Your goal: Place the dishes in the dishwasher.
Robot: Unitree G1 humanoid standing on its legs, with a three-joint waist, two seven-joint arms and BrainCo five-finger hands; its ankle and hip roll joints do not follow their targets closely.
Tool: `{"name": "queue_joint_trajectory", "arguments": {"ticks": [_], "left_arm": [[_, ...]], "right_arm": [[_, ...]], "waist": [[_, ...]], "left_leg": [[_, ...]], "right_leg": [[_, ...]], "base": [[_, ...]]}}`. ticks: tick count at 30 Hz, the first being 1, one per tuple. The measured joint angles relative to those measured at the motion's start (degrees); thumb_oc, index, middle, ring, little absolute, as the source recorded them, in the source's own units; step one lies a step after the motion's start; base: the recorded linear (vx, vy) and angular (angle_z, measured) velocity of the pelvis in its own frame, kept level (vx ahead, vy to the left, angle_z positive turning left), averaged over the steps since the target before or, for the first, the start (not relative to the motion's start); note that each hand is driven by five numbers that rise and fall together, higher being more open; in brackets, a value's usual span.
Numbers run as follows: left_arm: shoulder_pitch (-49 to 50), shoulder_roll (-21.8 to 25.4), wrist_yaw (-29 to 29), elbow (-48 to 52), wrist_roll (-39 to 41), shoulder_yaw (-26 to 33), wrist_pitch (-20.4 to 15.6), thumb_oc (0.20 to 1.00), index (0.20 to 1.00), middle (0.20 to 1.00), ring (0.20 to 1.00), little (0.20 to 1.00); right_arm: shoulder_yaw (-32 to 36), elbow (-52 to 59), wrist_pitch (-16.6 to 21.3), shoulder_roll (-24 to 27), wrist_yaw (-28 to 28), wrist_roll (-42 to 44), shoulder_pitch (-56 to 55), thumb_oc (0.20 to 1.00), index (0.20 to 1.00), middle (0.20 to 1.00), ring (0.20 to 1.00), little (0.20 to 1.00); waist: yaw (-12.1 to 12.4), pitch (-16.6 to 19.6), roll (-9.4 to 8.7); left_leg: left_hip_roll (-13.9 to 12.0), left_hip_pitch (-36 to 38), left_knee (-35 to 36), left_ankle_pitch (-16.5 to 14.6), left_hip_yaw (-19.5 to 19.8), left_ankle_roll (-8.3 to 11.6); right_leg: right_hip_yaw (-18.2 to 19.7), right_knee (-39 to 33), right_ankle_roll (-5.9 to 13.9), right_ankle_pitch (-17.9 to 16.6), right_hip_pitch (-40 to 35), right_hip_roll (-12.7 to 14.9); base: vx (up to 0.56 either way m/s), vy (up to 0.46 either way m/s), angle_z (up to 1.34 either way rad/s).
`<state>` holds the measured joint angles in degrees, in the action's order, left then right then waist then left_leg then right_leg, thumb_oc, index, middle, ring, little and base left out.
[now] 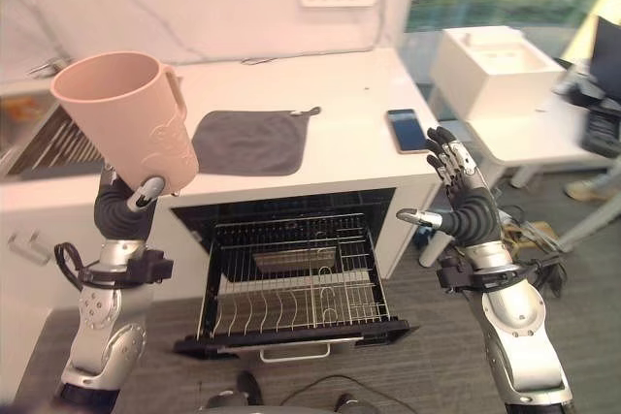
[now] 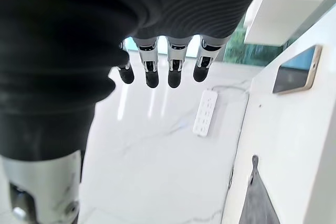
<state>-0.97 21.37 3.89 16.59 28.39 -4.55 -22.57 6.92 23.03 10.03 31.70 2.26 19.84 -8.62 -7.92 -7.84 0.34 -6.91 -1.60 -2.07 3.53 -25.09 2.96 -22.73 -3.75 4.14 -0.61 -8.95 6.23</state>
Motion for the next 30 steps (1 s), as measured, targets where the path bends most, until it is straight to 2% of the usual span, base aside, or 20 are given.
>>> {"name": "queue_joint_trajectory", "arguments": {"ticks": [2,3,4,6,8,10,12,16,18,19,20,21,22,23,24,26,27,28,29,30], "left_arm": [[-1.2,-0.2,0.0,0.3,-0.4,0.0,0.0,0.2,0.2,0.2,0.2,0.2],[-1.1,-0.2,0.0,0.4,-0.4,-0.1,0.0,0.2,0.2,0.2,0.2,0.2],[-1.1,-0.1,0.4,0.4,-0.4,0.0,0.0,0.2,0.2,0.2,0.2,0.2],[-1.2,0.2,0.5,0.4,-0.4,0.1,-0.1,0.2,0.2,0.2,0.2,0.2],[-1.1,1.2,0.5,0.4,-0.6,0.0,-0.1,0.2,0.2,0.2,0.2,0.2],[-0.1,2.2,0.5,0.5,-0.8,0.0,-0.2,0.2,0.2,0.2,0.2,0.2],[2.1,3.0,0.5,1.4,-0.9,-0.1,-0.7,0.2,0.2,0.2,0.2,0.2],[3.4,3.1,0.3,1.4,-0.9,-0.5,-0.6,0.2,0.2,0.2,0.2,0.2],[2.7,2.9,-0.2,1.4,-0.9,-1.0,-0.7,0.2,0.2,0.2,0.2,0.2],[2.5,2.9,0.0,1.2,-0.9,-1.7,-1.2,0.2,0.2,0.2,0.2,0.2],[2.3,2.9,0.4,1.2,-1.1,-2.7,-1.7,0.2,0.2,0.2,0.2,0.2],[2.6,3.1,0.5,1.2,-1.7,-2.6,-2.0,0.2,0.2,0.2,0.2,0.2],[2.9,3.6,1.0,0.0,-2.5,-1.8,-3.1,0.2,0.2,0.2,0.2,0.2],[3.1,3.9,1.5,-1.0,-2.5,-0.1,-2.6,0.2,0.2,0.2,0.2,0.2],[5.3,4.2,1.9,-0.2,-2.5,2.7,-2.5,0.2,0.2,0.2,0.2,0.2],[5.8,3.3,2.7,0.1,-2.5,2.4,-2.4,0.2,0.2,0.2,0.2,0.2],[4.6,1.0,2.0,0.6,-2.5,-0.1,-2.7,0.2,0.2,0.2,0.2,0.2],[4.6,0.2,1.4,1.1,-2.4,-0.5,-3.2,0.2,0.2,0.2,0.2,0.2],[4.5,0.3,1.0,1.6,-2.4,-0.3,-3.6,0.2,0.2,0.2,0.2,0.2],[4.1,0.3,0.9,2.0,-2.3,-0.1,-4.7,0.2,0.2,0.2,0.2,0.2]], "right_arm": [[0.6,0.7,0.3,-0.7,0.6,0.0,-1.2,1.0,1.0,1.0,1.0,1.0],[0.8,1.3,0.3,-1.1,0.8,0.0,-1.4,1.0,1.0,1.0,1.0,1.0],[0.8,2.0,0.3,-2.0,1.2,0.0,-1.5,1.0,1.0,1.0,1.0,1.0],[0.3,3.1,0.4,-2.2,2.0,-0.1,-1.2,1.0,1.0,1.0,1.0,1.0],[0.3,3.3,0.4,-2.2,2.1,-0.2,-1.2,1.0,1.0,1.0,1.0,1.0],[0.3,3.3,0.4,-2.1,2.1,-0.2,-1.3,1.0,1.0,1.0,1.0,1.0],[0.4,2.9,0.4,-1.9,2.1,-0.2,-1.1,1.0,1.0,1.0,1.0,1.0],[0.6,2.0,-0.8,-1.8,2.1,-0.1,-3.2,1.0,1.0,1.0,1.0,1.0],[0.9,2.1,-0.7,-1.8,2.3,0.4,-4.8,1.0,1.0,1.0,1.0,1.0],[0.8,1.8,-0.5,-1.7,2.4,0.5,-4.3,1.0,1.0,1.0,1.0,1.0],[0.5,0.9,-0.6,-1.3,2.4,0.6,-2.4,1.0,1.0,1.0,1.0,1.0],[0.1,0.9,-0.5,-0.8,2.6,0.5,-1.5,1.0,1.0,1.0,1.0,1.0],[0.1,-0.1,0.9,-0.9,3.4,0.9,0.0,1.0,1.0,1.0,1.0,1.0],[0.2,-1.6,0.7,-0.4,3.6,1.5,2.0,1.0,1.0,1.0,1.0,1.0],[-0.1,-0.8,0.8,-1.3,3.6,1.7,3.4,1.0,1.0,1.0,1.0,1.0],[-0.2,1.2,0.4,2.1,3.7,2.7,4.4,1.0,1.0,1.0,1.0,1.0],[0.0,1.1,0.0,2.9,3.3,2.7,5.4,1.0,1.0,1.0,1.0,1.0],[-0.3,1.0,-0.9,4.5,2.7,2.7,5.8,1.0,1.0,1.0,1.0,1.0],[-0.2,1.0,-1.5,6.1,2.2,2.8,5.8,1.0,1.0,1.0,1.0,1.0],[0.2,1.0,-1.7,7.3,1.7,2.8,6.2,1.0,1.0,1.0,1.0,1.0]], "waist": [[-0.3,0.2,-1.77],[-0.2,0.2,-1.49],[0.2,0.2,-1.1],[2.0,0.2,-1.12],[2.4,0.3,-1.66],[2.6,0.6,-2.53],[3.0,0.9,-4.58],[1.9,0.9,-4.14],[0.8,0.9,-4.19],[1.3,0.5,-3.63],[2.8,0.7,-3.26],[4.1,0.6,-3.41],[5.8,0.7,-4.32],[6.2,0.7,-5.33],[7.8,0.8,-5.56],[8.4,-0.4,-0.92],[7.5,-0.5,0.85],[7.8,-0.7,0.69],[7.3,-1.3,-0.77],[5.7,-1.2,-0.79]], "left_leg": [[3.9,2.2,5.3,0.7,0.4,-1.37],[4.7,3.0,6.8,1.6,1.4,-2.84],[4.9,3.0,7.0,1.4,2.5,-4.61],[5.5,3.3,7.0,0.9,2.8,-6.27],[6.6,3.5,7.0,0.2,3.6,-6.27],[7.3,4.0,7.3,-0.6,3.7,-5.66],[8.1,4.6,7.3,-1.0,3.2,-4.86],[4.6,5.1,7.0,-0.5,2.8,-3.34],[2.7,4.7,7.3,0.0,5.6,-3.15],[1.6,4.3,6.9,1.6,5.6,-3.04],[-0.1,3.2,5.8,2.0,5.4,-3.13],[-1.2,2.6,4.9,1.9,5.2,-3.3],[-2.4,2.3,4.3,2.5,5.8,-2.2],[-3.4,1.8,3.6,2.9,4.7,-0.77],[-5.2,1.9,3.4,3.7,3.2,0.63],[-10.1,1.1,3.2,7.1,4.0,1.67],[-11.9,-1.8,3.4,13.9,3.8,3.58],[-11.3,-2.5,2.4,13.1,2.9,4.04],[-9.3,-2.7,-2.8,8.3,-0.2,4.28],[-7.7,-0.6,-4.9,3.9,-1.1,5.14]], "right_leg": [[-0.2,2.1,1.16,-0.1,1.0,3.0],[-0.3,5.3,1.33,0.0,2.2,4.0],[-0.3,9.9,2.88,1.6,4.6,5.1],[-0.1,7.9,4.26,2.0,6.9,7.2],[0.2,5.8,6.18,-0.1,9.3,9.5],[0.3,5.7,5.94,-2.8,10.5,10.3],[0.6,4.9,5.23,-4.4,9.8,9.8],[2.1,4.3,4.51,-6.2,9.3,6.1],[6.3,7.1,4.65,-6.4,9.5,5.1],[6.2,10.3,4.54,-4.0,10.3,5.7],[4.5,16.9,5.28,-2.1,12.2,8.2],[3.3,18.0,5.77,-2.0,12.5,9.6],[3.0,14.6,6.74,-2.6,10.3,10.3],[1.4,11.9,5.86,-1.1,9.4,9.6],[-0.8,7.5,4.2,0.9,8.6,7.5],[-0.9,0.7,2.06,-1.4,5.0,0.3],[-2.7,-1.0,-0.34,-1.5,5.3,-1.6],[-4.9,-1.7,-2.0,-2.6,6.7,-0.8],[-6.4,-1.6,-2.33,-2.5,6.7,1.2],[-6.6,-1.3,-2.11,-2.7,6.7,1.7]], "base": [[0.0,0.225,0.19],[-0.03,0.226,0.54],[-0.03,0.193,0.57],[-0.01,0.166,0.35],[0.0,0.139,0.24],[0.01,0.105,0.09],[0.03,0.071,-0.14],[-0.01,-0.023,-0.11],[-0.2,-0.313,0.51],[-0.2,-0.319,0.4],[-0.21,-0.557,-0.05],[-0.14,-0.567,-0.29],[-0.17,-0.751,-0.24],[-0.11,-0.471,-0.52],[-0.21,-0.455,-0.51],[-0.3,-0.324,-0.1],[-0.26,-0.147,0.37],[-0.27,-0.07,0.41],[-0.07,0.039,0.25],[-0.19,0.194,0.3]]}}
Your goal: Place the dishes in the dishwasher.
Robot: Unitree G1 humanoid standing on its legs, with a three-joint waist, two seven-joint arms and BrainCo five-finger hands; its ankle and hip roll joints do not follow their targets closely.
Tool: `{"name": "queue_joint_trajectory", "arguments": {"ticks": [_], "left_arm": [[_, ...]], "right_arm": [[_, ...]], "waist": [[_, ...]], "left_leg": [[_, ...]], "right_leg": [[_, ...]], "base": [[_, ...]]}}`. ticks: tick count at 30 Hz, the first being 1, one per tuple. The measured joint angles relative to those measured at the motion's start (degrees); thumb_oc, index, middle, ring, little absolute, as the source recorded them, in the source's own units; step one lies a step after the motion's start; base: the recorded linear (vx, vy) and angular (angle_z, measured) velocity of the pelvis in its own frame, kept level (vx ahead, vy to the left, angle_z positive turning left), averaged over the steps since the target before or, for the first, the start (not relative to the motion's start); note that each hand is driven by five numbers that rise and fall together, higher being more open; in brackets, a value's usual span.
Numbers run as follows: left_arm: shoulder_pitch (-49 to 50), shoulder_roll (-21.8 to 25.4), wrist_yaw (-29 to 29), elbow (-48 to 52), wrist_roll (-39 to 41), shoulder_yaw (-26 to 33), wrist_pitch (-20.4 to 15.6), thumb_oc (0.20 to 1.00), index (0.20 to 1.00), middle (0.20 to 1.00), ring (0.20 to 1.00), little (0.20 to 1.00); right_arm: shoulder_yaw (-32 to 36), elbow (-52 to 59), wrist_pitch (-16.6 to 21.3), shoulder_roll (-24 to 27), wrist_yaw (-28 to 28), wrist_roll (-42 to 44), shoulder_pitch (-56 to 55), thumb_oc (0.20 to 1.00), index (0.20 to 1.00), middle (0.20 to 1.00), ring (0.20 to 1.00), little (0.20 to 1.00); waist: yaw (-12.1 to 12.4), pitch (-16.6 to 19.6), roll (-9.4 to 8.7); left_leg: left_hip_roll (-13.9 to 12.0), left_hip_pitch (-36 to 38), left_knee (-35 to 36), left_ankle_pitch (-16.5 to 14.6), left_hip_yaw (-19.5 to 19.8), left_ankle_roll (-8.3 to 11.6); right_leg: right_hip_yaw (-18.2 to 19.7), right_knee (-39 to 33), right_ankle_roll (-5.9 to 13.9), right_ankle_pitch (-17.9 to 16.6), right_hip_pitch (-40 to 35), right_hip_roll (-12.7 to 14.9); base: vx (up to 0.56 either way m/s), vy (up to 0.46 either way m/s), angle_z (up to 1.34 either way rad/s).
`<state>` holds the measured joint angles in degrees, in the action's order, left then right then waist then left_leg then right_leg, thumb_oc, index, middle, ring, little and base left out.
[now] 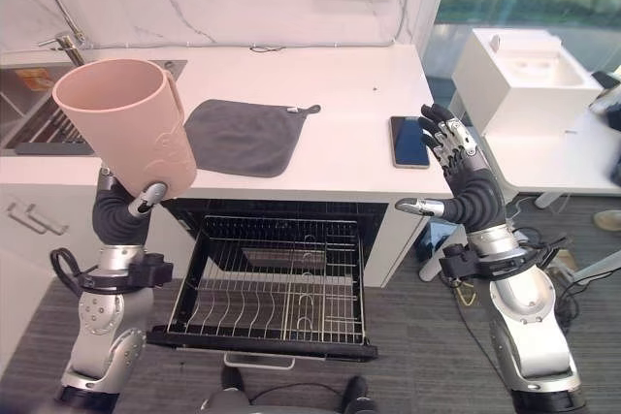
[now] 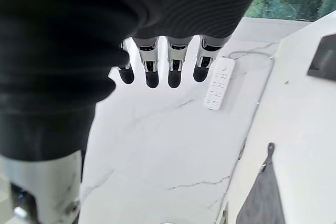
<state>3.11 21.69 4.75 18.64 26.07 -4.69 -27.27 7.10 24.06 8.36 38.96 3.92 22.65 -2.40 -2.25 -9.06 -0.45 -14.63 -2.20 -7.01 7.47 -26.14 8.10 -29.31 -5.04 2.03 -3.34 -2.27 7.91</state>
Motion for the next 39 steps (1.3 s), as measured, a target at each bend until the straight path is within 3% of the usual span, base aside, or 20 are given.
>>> {"name": "queue_joint_trajectory", "arguments": {"ticks": [2,3,4,5,6,9,10,11,12,13,14,15,16,17,19,21,25,31,34,39], "left_arm": [[-2.0,-0.1,-0.4,1.4,-0.2,-0.1,-0.7,0.2,0.2,0.2,0.2,0.2],[-5.8,-0.4,-0.2,0.8,-0.2,-1.5,-0.6,0.2,0.2,0.2,0.2,0.2],[-8.9,-0.4,-0.5,0.6,-0.4,-2.9,-0.2,0.2,0.2,0.2,0.2,0.2],[-10.2,-0.3,-0.5,0.4,-0.3,-3.2,-0.2,0.2,0.2,0.2,0.2,0.2],[-10.1,-0.1,-0.5,0.3,-0.3,-3.1,-0.1,0.2,0.2,0.2,0.2,0.2],[-7.2,0.1,-1.1,0.6,-0.5,-2.0,0.7,0.2,0.2,0.2,0.2,0.2],[-7.0,0.7,-0.5,0.6,-1.3,-2.0,0.9,0.2,0.2,0.2,0.2,0.2],[-6.8,1.8,-0.3,0.6,-2.6,-2.0,1.0,0.2,0.2,0.2,0.2,0.2],[-6.6,2.2,-0.1,0.6,-3.1,-2.0,1.1,0.2,0.2,0.2,0.2,0.2],[-6.4,2.7,0.5,0.6,-4.2,-2.0,1.1,0.2,0.2,0.2,0.2,0.2],[-6.2,3.9,1.8,0.6,-5.3,-2.0,1.2,0.2,0.2,0.2,0.2,0.2],[-6.2,4.2,2.6,0.4,-6.7,-2.0,1.2,0.2,0.2,0.2,0.2,0.2],[-5.7,4.1,2.9,-0.4,-7.7,-2.2,1.3,0.2,0.2,0.2,0.2,0.2],[-5.1,3.7,3.6,-1.1,-9.7,-2.2,2.7,0.2,0.2,0.2,0.2,0.2],[-3.1,3.5,4.2,-1.2,-11.4,-1.8,3.2,0.2,0.2,0.2,0.2,0.2],[-1.9,3.5,5.1,-1.4,-14.3,-1.7,3.9,0.2,0.2,0.2,0.2,0.2],[-3.9,3.6,8.0,-6.0,-22.0,-4.7,6.9,0.2,0.2,0.2,0.2,0.2],[-6.5,3.8,14.8,-8.6,-30.4,-9.3,8.7,0.2,0.2,0.2,0.2,0.2],[-9.0,2.8,18.1,-10.4,-32.4,-11.2,10.0,0.2,0.2,0.2,0.2,0.2],[-14.0,0.7,22.9,-14.8,-36.8,-15.7,11.3,0.2,0.2,0.2,0.2,0.2]], "right_arm": [[0.2,-0.2,-0.1,-1.3,-0.6,-0.2,-0.4,1.0,1.0,1.0,1.0,1.0],[0.2,-0.6,-0.2,-4.8,-1.3,-0.2,0.1,1.0,1.0,1.0,1.0,1.0],[-0.4,-0.5,-0.3,-6.3,-1.7,-0.8,0.0,1.0,1.0,1.0,1.0,1.0],[-0.9,-0.6,-0.4,-7.7,-1.7,-1.8,-0.2,1.0,1.0,1.0,1.0,1.0],[-0.9,-0.6,-0.4,-8.1,-1.8,-1.9,-0.8,1.0,1.0,1.0,1.0,1.0],[-0.3,-0.5,-0.9,-9.9,-1.0,-2.3,-3.5,1.0,1.0,1.0,1.0,1.0],[-1.1,-0.5,-1.5,-9.9,-0.7,-2.3,-3.5,1.0,1.0,1.0,1.0,1.0],[-2.5,-0.6,-1.6,-9.9,-0.4,-2.3,-3.5,1.0,1.0,1.0,1.0,1.0],[-3.0,-0.6,-1.6,-10.1,-0.1,-2.1,-3.3,1.0,1.0,1.0,1.0,1.0],[-3.2,-0.6,-1.6,-10.1,0.0,-1.1,-3.0,1.0,1.0,1.0,1.0,1.0],[-4.4,-1.1,-1.5,-10.5,0.0,-0.3,-0.8,1.0,1.0,1.0,1.0,1.0],[-6.0,-1.2,-1.5,-11.1,0.1,0.4,2.0,1.0,1.0,1.0,1.0,1.0],[-7.0,-1.3,-1.7,-10.9,0.1,1.1,3.6,1.0,1.0,1.0,1.0,1.0],[-7.0,-1.0,-2.9,-10.1,-0.5,1.6,4.1,1.0,1.0,1.0,1.0,1.0],[-7.0,-1.1,-4.4,-8.9,-1.3,3.4,3.7,1.0,1.0,1.0,1.0,1.0],[-7.0,-1.1,-5.6,-9.7,-1.8,3.9,3.6,1.0,1.0,1.0,1.0,1.0],[-9.0,-1.2,-8.3,-9.7,-1.7,6.9,4.1,1.0,1.0,1.0,1.0,1.0],[-13.1,-1.3,-11.3,-10.2,-2.7,9.4,4.9,1.0,1.0,1.0,1.0,1.0],[-13.5,-1.4,-12.9,-14.2,-3.9,12.3,5.1,1.0,1.0,1.0,1.0,1.0],[-19.2,-4.5,-15.6,-16.3,-5.1,12.9,10.7,1.0,1.0,1.0,1.0,1.0]], "waist": [[-1.8,0.0,0.44],[-3.5,0.0,0.59],[-3.9,0.1,0.85],[-3.9,0.0,1.14],[-3.9,0.0,0.2],[-3.6,0.0,-1.62],[-3.2,0.1,-2.36],[-3.0,0.4,-2.87],[-2.7,0.5,-2.76],[-2.2,0.6,-2.73],[-1.3,1.3,-3.86],[-0.3,1.6,-4.28],[0.1,1.7,-3.42],[0.2,1.9,-1.69],[0.2,2.8,-0.2],[0.2,2.9,-0.36],[-0.3,3.5,-0.06],[-0.6,5.4,-1.49],[-1.1,6.1,-1.76],[-2.1,6.3,-1.68]], "left_leg": [[0.4,4.0,1.7,-2.9,-0.2,1.11],[1.2,4.2,4.4,-4.3,-0.9,0.96],[2.7,5.9,8.6,-4.8,-1.3,-0.21],[4.6,8.3,12.5,-5.8,-1.2,-2.05],[6.3,8.3,12.5,-5.9,-1.2,-2.45],[11.6,8.2,12.4,-6.7,-1.3,-5.19],[12.3,7.8,12.5,-6.7,-1.6,-6.25],[11.9,7.0,12.5,-6.5,-2.7,-7.59],[11.0,6.3,12.5,-6.2,-2.6,-7.85],[10.0,6.2,12.1,-5.0,-2.6,-7.85],[9.9,6.3,12.1,-4.6,-2.7,-7.52],[9.8,6.3,12.1,-4.1,-2.6,-6.95],[9.4,6.2,12.1,-3.8,-2.1,-6.59],[8.8,6.3,12.1,-3.5,-0.6,-6.11],[7.9,6.3,12.1,-3.3,0.3,-5.75],[7.9,6.5,12.1,-2.9,0.3,-5.18],[7.3,6.4,12.2,-2.7,0.4,-4.49],[7.4,6.6,12.1,-2.4,0.0,-4.33],[7.5,7.4,12.1,-2.3,-1.1,-4.78],[7.5,7.5,12.1,-2.3,-1.3,-4.79]], "right_leg": [[0.3,0.1,-0.53,-1.4,1.0,-1.7],[0.5,1.3,-0.03,-3.8,2.2,-1.7],[0.9,2.9,0.42,-5.1,3.7,-1.5],[3.1,2.8,1.58,-3.5,3.4,-1.3],[4.8,2.6,2.85,-2.1,3.3,-0.1],[5.1,2.4,4.32,-3.4,4.0,5.0],[5.1,3.4,5.57,-3.5,4.9,6.4],[4.7,4.7,6.22,-2.2,5.8,6.8],[4.7,6.2,5.51,-2.3,6.0,6.1],[4.4,6.1,5.06,-2.6,4.8,5.4],[3.3,4.1,4.12,-3.8,1.5,5.8],[3.5,1.1,4.75,-4.1,-0.7,5.1],[3.5,0.5,4.73,-4.1,-1.2,4.5],[3.5,0.1,4.72,-4.0,-2.3,3.5],[3.7,0.1,4.76,-3.5,-2.7,2.7],[3.7,0.0,4.45,-1.7,-3.0,2.6],[3.8,0.0,4.71,-1.4,-2.9,2.4],[4.4,-0.3,4.51,-1.8,-2.3,2.5],[5.3,0.0,4.45,-2.1,-2.5,2.5],[5.6,0.0,4.37,-2.3,-2.8,2.5]], "base": [[-0.21,0.317,0.43],[-0.08,0.311,0.65],[0.02,0.379,0.6],[0.02,0.34,0.21],[0.0,0.3,0.04],[-0.14,0.176,0.07],[-0.15,0.055,-0.05],[-0.19,0.005,-0.04],[-0.17,-0.055,0.0],[-0.14,-0.079,0.0],[-0.08,-0.085,-0.03],[-0.07,-0.092,0.01],[-0.05,-0.083,0.27],[-0.03,-0.068,0.37],[0.01,-0.05,0.23],[0.0,-0.019,0.01],[0.0,0.0,0.0],[0.0,0.001,-0.04],[-0.02,-0.004,-0.17],[-0.01,-0.005,-0.02]]}}
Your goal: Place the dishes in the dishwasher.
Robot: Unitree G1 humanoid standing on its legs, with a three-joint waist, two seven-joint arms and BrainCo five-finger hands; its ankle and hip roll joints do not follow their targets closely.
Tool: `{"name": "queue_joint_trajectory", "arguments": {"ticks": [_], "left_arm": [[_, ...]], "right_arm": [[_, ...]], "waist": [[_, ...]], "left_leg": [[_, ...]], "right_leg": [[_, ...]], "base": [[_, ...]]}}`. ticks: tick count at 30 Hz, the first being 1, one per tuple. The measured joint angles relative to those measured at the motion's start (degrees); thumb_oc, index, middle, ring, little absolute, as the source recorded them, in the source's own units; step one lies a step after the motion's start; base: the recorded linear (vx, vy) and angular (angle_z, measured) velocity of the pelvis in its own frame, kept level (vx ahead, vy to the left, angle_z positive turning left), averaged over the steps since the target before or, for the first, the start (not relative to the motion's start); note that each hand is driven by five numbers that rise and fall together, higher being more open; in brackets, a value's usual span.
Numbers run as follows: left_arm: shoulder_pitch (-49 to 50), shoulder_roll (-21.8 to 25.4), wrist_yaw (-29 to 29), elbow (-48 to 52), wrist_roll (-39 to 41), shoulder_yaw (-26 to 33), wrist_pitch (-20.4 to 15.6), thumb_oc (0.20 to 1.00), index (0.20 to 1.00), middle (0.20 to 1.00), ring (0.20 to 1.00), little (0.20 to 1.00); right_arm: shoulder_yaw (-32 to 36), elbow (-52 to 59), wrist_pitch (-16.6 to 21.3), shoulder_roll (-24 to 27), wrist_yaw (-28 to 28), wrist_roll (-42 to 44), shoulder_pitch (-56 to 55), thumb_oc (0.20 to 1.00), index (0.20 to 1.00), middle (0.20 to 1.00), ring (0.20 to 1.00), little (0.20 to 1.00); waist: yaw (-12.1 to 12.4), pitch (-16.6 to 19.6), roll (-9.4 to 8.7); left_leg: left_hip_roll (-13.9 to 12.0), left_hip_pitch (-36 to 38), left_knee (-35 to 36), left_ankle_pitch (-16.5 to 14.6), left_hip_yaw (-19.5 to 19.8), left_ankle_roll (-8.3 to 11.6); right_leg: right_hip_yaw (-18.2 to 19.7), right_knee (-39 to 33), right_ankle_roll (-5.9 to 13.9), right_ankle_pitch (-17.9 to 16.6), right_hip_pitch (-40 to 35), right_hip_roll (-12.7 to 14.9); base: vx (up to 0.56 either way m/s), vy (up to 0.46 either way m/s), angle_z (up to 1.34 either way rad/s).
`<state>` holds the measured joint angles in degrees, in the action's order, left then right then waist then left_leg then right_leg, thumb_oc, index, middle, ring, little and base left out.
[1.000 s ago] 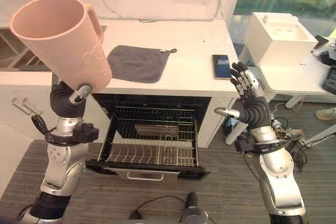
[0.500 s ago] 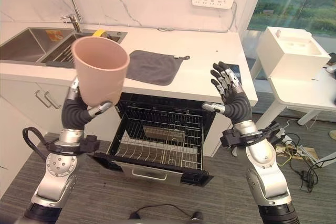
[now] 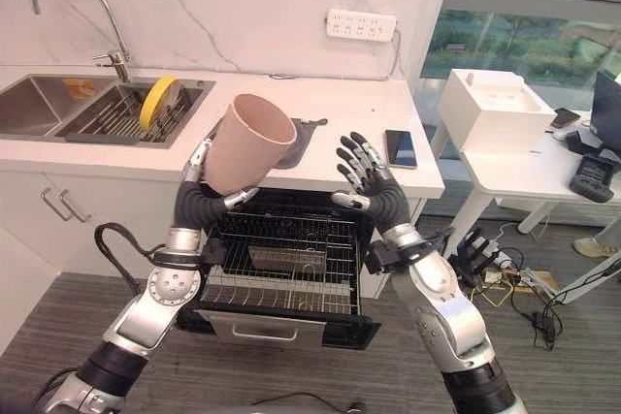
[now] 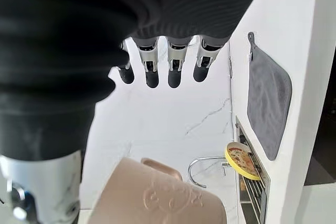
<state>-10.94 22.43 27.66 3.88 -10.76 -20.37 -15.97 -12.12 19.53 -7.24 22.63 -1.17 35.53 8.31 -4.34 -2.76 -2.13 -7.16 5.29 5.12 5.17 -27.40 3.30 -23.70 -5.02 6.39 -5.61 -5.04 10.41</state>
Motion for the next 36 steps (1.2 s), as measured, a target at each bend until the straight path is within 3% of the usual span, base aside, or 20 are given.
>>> {"name": "queue_joint_trajectory", "arguments": {"ticks": [7,11,31,36], "left_arm": [[-1.0,-1.7,4.2,-0.2,-1.8,-0.2,3.1,0.2,0.2,0.2,0.2,0.2],[-2.0,-2.7,4.9,-2.0,-4.5,-4.3,3.4,0.2,0.2,0.2,0.2,0.2],[-3.6,-1.9,4.9,-2.4,-8.4,-6.3,4.1,0.2,0.2,0.2,0.2,0.2],[-3.6,-1.9,4.5,-2.5,-8.4,-6.3,4.7,0.2,0.2,0.2,0.2,0.2]], "right_arm": [[-2.3,-2.1,-1.3,-2.9,-4.0,2.4,4.6,1.0,1.0,1.0,1.0,1.0],[-5.5,-2.3,-2.1,-7.1,-5.2,8.5,8.0,1.0,1.0,1.0,1.0,1.0],[-7.7,-5.7,-2.3,-9.0,-12.4,9.4,12.4,1.0,1.0,1.0,1.0,1.0],[-7.7,-5.8,-2.3,-9.0,-13.2,4.5,12.4,1.0,1.0,1.0,1.0,1.0]], "waist": [[0.5,0.4,0.13],[1.5,1.7,0.24],[2.2,2.4,1.45],[2.2,2.4,1.45]], "left_leg": [[-0.1,0.7,0.0,-0.4,-0.1,0.48],[-0.1,0.7,0.0,-0.2,0.1,0.23],[-0.1,0.6,0.0,-0.2,0.3,0.24],[-0.1,0.6,0.0,-0.2,0.3,0.29]], "right_leg": [[0.1,-0.3,-0.13,0.2,-0.7,0.0],[-0.4,-0.1,-0.13,0.2,-0.8,0.0],[-0.6,-0.3,-0.25,0.4,-0.9,0.0],[-0.6,-0.3,-0.22,0.4,-0.9,0.0]], "base": [[-0.01,-0.005,0.0],[-0.01,-0.003,0.02],[0.0,0.0,0.0],[0.0,0.0,0.0]]}}
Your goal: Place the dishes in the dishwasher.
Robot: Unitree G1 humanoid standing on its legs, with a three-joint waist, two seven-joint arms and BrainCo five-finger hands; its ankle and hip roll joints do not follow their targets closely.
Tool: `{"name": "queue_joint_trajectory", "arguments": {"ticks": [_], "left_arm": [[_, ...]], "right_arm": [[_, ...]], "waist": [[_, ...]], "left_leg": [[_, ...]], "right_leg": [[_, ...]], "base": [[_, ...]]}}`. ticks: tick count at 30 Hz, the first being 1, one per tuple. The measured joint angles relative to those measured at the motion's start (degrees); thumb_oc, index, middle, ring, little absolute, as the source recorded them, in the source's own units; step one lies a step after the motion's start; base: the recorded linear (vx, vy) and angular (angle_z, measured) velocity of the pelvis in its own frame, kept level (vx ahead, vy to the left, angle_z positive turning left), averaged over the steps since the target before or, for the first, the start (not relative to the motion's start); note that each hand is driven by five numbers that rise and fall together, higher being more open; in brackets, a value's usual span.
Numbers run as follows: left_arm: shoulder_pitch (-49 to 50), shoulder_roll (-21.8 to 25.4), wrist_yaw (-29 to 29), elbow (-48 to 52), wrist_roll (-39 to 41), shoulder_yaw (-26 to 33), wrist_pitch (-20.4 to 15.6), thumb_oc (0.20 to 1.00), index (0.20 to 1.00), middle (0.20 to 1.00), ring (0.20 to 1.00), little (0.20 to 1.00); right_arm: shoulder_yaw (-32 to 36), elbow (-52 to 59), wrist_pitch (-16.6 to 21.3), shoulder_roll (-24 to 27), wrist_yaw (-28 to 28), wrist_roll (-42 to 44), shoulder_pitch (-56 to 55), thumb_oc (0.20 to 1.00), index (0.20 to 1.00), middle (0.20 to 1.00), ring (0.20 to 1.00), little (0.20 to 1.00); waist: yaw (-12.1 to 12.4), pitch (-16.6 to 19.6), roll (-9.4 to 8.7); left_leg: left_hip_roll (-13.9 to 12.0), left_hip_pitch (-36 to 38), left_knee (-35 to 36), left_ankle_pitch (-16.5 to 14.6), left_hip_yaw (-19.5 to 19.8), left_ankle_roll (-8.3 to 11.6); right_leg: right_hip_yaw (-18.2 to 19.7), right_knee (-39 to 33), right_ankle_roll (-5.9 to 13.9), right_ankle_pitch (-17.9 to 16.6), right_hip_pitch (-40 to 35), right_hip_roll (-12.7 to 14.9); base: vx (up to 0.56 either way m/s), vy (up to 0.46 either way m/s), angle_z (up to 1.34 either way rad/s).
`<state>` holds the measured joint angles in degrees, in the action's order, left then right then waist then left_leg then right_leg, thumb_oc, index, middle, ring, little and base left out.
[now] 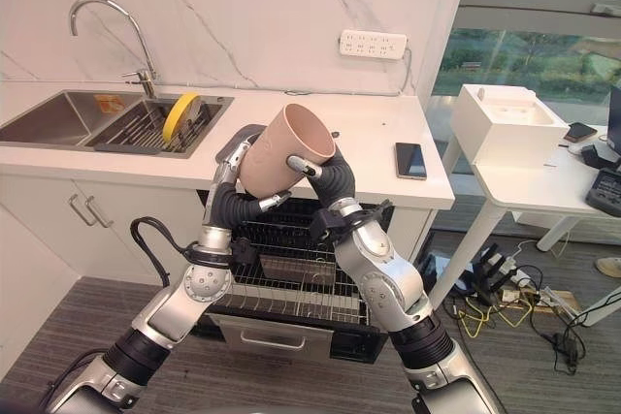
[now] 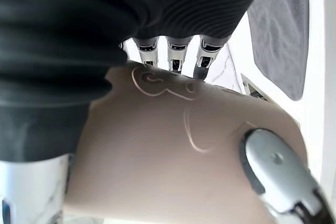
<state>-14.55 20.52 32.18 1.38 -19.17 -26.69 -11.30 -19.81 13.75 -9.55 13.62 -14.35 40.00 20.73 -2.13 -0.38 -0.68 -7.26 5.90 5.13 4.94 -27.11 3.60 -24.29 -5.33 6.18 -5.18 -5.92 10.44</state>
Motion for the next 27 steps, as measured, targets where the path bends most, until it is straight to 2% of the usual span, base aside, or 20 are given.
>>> {"name": "queue_joint_trajectory", "arguments": {"ticks": [7,8,9,16,18,27], "left_arm": [[-0.2,0.1,-0.3,-0.1,0.1,0.1,0.3,0.2,0.2,0.2,0.2,0.2],[-0.4,0.1,-0.4,-0.1,0.1,0.2,0.5,0.2,0.2,0.2,0.2,0.2],[-0.7,0.1,-0.4,-0.1,0.2,0.4,1.1,0.2,0.2,0.2,0.2,0.2],[-1.5,-0.3,-1.1,0.0,0.3,0.7,1.3,0.2,0.2,0.2,0.2,0.2],[-1.9,-0.4,-1.0,0.4,0.3,0.7,0.9,0.2,0.2,0.2,0.2,0.2],[-1.9,-0.5,-1.5,0.6,0.9,0.9,-0.1,0.2,0.2,0.2,0.2,0.2]], "right_arm": [[0.0,-0.2,-0.2,0.1,-1.0,-5.1,0.8,1.0,1.0,1.0,1.0,1.0],[0.0,-0.3,-0.2,0.1,-1.4,-5.1,1.0,0.752,0.752,0.752,0.752,0.752],[0.0,-0.3,-0.1,0.1,-1.4,-5.1,1.1,0.2,0.2,0.2,0.2,0.2],[0.0,-0.3,1.5,0.2,-2.7,-9.1,1.3,0.2,0.2,0.2,0.2,0.2],[0.0,-0.2,3.0,0.3,-2.3,-10.8,1.3,0.2,0.2,0.2,0.2,0.2],[0.2,-0.3,4.1,2.2,0.1,-12.1,1.5,0.2,0.2,0.2,0.2,0.2]], "waist": [[0.0,0.0,0.05],[0.0,0.0,0.06],[0.1,0.0,0.06],[1.0,-0.1,0.28],[1.1,-0.1,0.34],[1.2,-1.0,1.12]], "left_leg": [[0.0,-0.1,0.0,0.0,0.0,-0.07],[0.0,-0.1,0.0,0.0,0.0,-0.08],[0.0,-0.1,0.0,0.0,0.0,-0.08],[0.0,-0.3,0.3,-0.1,0.1,-0.1],[0.0,-0.7,0.3,0.0,0.3,-0.15],[0.0,-0.8,0.3,0.0,0.8,-0.15]], "right_leg": [[0.0,0.0,0.06,0.1,0.1,0.0],[0.0,0.0,0.06,0.1,0.1,0.0],[0.0,0.0,0.06,0.1,0.1,0.0],[0.0,0.0,0.29,0.3,0.2,0.0],[-0.2,0.0,0.31,0.3,0.4,0.0],[-0.8,0.0,0.42,0.4,0.2,0.0]], "base": [[0.0,0.0,0.0],[0.0,0.0,0.0],[0.0,0.0,0.0],[0.0,-0.001,0.01],[-0.01,-0.006,0.05],[-0.01,-0.002,0.02]]}}
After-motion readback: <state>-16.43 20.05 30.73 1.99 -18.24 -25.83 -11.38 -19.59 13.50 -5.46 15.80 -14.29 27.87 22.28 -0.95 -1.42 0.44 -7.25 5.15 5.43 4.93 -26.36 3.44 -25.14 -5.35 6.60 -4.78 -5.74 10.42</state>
